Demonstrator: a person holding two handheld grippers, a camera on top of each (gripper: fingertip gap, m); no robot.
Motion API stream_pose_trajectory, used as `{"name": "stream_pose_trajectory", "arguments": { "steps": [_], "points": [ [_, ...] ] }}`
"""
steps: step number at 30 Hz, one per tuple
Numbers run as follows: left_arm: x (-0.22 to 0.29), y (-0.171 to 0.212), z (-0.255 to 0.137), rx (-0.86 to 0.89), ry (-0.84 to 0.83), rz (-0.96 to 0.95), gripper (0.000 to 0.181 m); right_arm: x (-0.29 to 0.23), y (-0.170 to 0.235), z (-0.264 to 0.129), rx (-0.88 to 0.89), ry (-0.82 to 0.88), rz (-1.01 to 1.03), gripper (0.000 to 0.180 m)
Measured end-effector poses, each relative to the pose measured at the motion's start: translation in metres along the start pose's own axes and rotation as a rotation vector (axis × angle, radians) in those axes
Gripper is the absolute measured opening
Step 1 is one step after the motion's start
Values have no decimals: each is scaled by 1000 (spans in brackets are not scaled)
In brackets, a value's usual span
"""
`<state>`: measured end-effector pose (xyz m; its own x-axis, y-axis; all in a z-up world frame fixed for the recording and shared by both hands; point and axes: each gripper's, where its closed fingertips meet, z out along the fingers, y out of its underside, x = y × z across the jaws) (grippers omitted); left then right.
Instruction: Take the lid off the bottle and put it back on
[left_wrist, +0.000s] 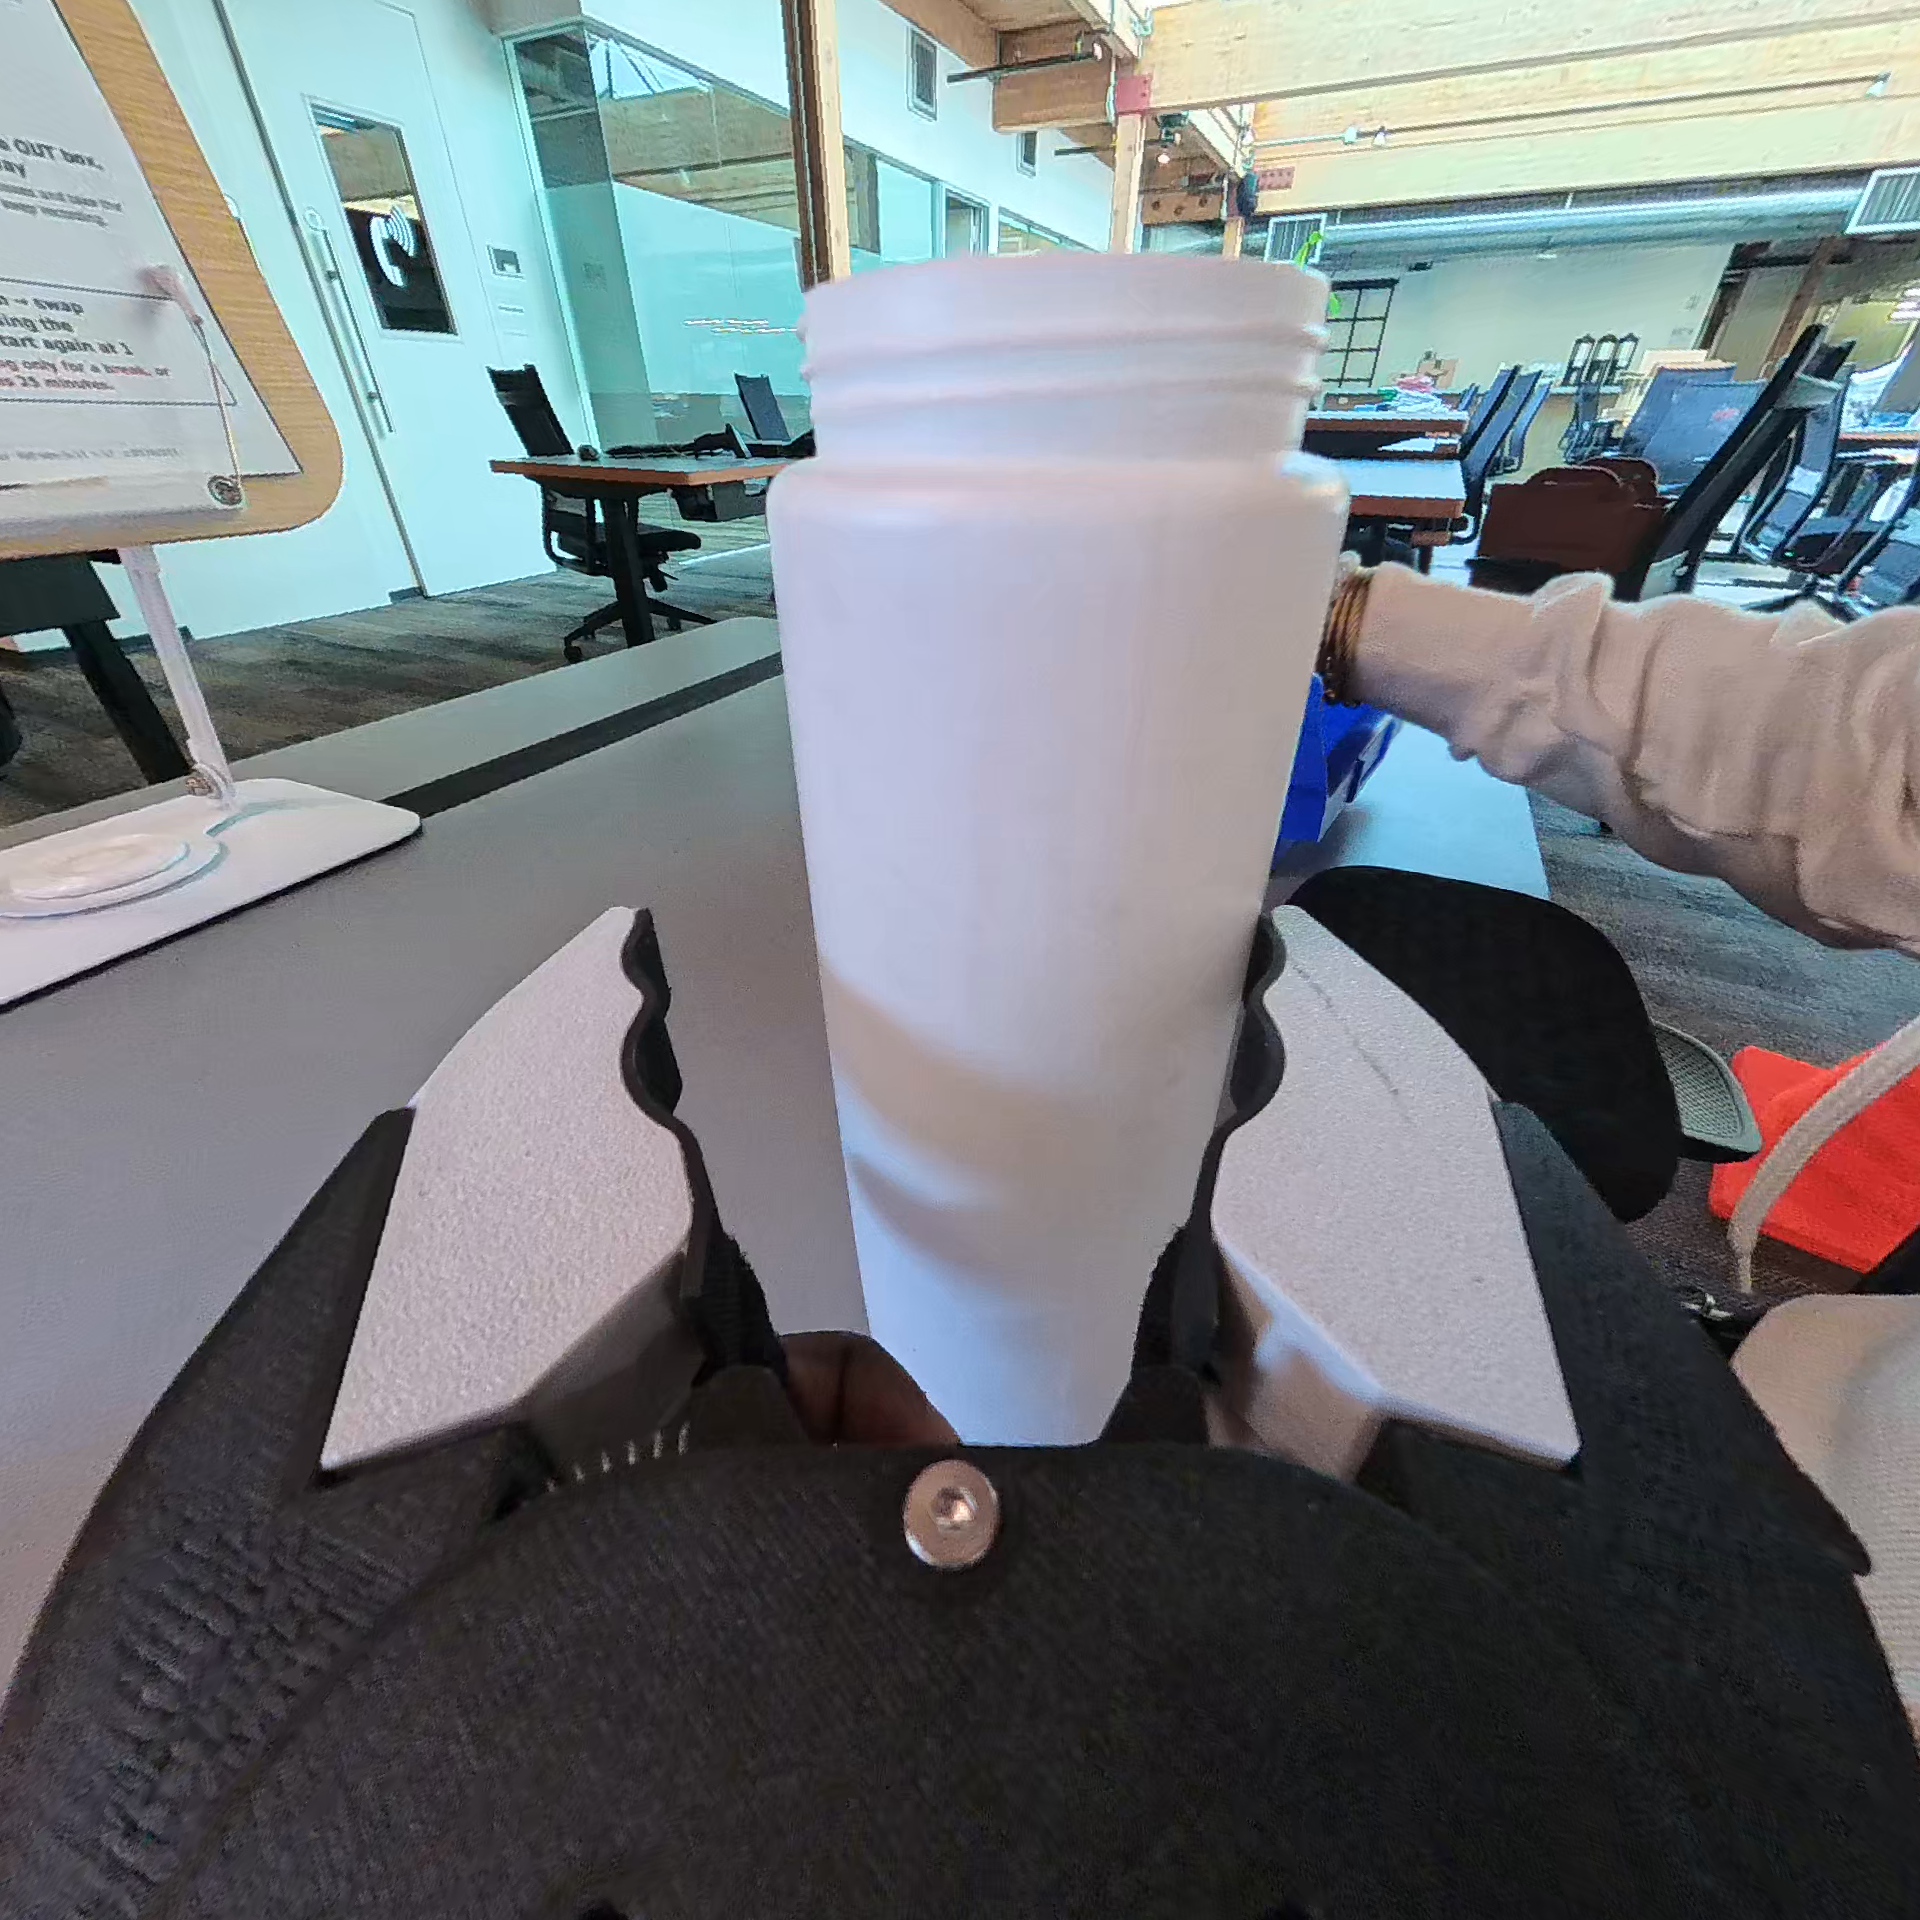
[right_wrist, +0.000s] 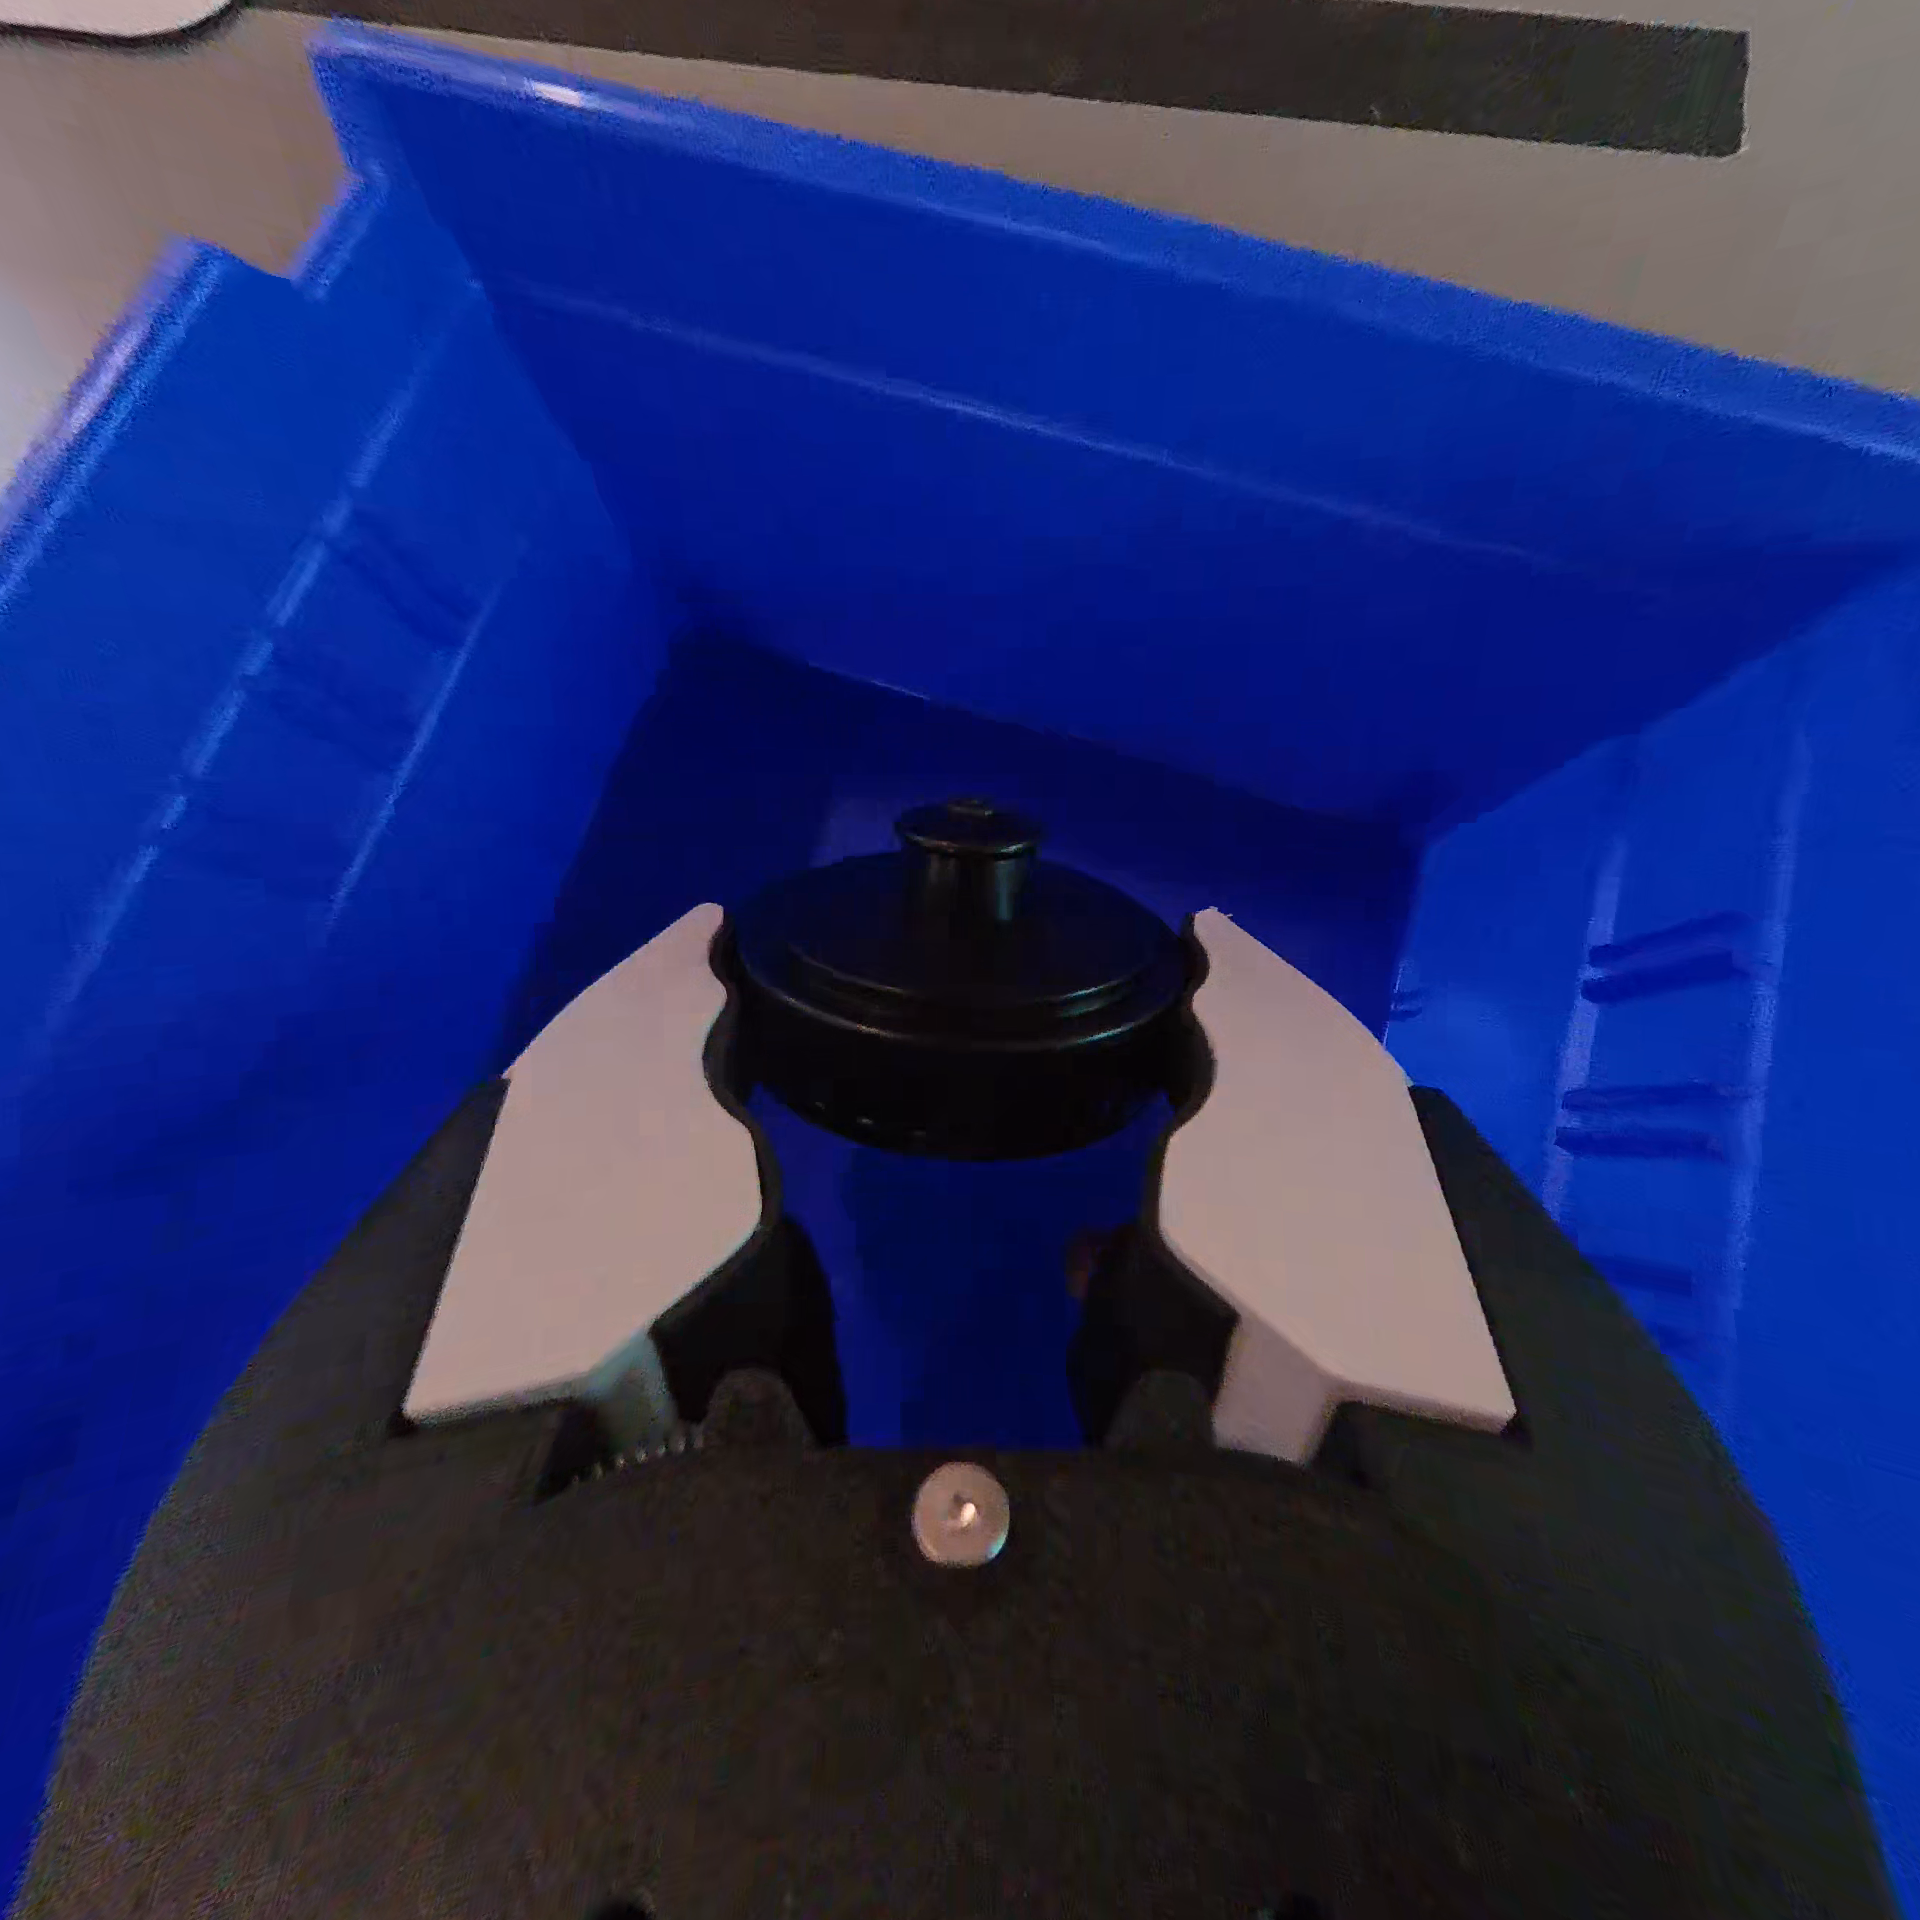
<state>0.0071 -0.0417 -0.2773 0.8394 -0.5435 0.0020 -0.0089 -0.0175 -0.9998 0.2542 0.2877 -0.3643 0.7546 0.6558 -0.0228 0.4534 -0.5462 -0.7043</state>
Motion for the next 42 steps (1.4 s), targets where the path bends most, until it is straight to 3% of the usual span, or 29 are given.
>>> {"name": "stream_pose_trajectory", "arguments": {
  "steps": [8, 11, 13, 18, 23, 24, 26, 28, 31, 34, 37, 42],
  "points": [
    [-3, -2, -2, 12, -18, 1, 106, 8, 16, 15, -60, 54, -2, 89],
    [-3, -2, -2, 8, -22, 10, 106, 9, 15, 6, -32, 85, -48, 63],
    [-3, -2, -2, 9, -28, 18, 106, 9, 11, -2, -12, 106, -78, 59],
    [-4, -3, -3, 8, -40, 30, 106, -4, -3, -21, 11, 113, -160, 78],
    [-3, 2, -1, -22, -37, 43, 106, -99, -41, -77, 267, -123, -200, 90],
    [-2, 3, 0, -30, -31, 44, 106, -131, -49, -94, 346, -213, -228, 104],
    [-1, 5, 0, -39, -26, 50, 105, -179, -56, -124, 424, -280, -294, 111],
    [1, 5, 0, -38, -18, 48, 103, -226, -56, -151, 501, -326, -445, 118],
    [3, 2, -3, -30, -2, 38, 101, -305, -34, -174, 556, -574, -591, 125],
    [7, -1, -10, -21, 26, 27, 91, -362, 1, -160, 509, -787, -642, 128],
    [10, 0, -18, -13, 51, 12, 73, -392, 28, -129, 469, -849, -707, 122],
    [13, 0, -20, -10, 95, -11, 65, -422, 30, -112, 508, -971, -694, 102]
  ]
}}
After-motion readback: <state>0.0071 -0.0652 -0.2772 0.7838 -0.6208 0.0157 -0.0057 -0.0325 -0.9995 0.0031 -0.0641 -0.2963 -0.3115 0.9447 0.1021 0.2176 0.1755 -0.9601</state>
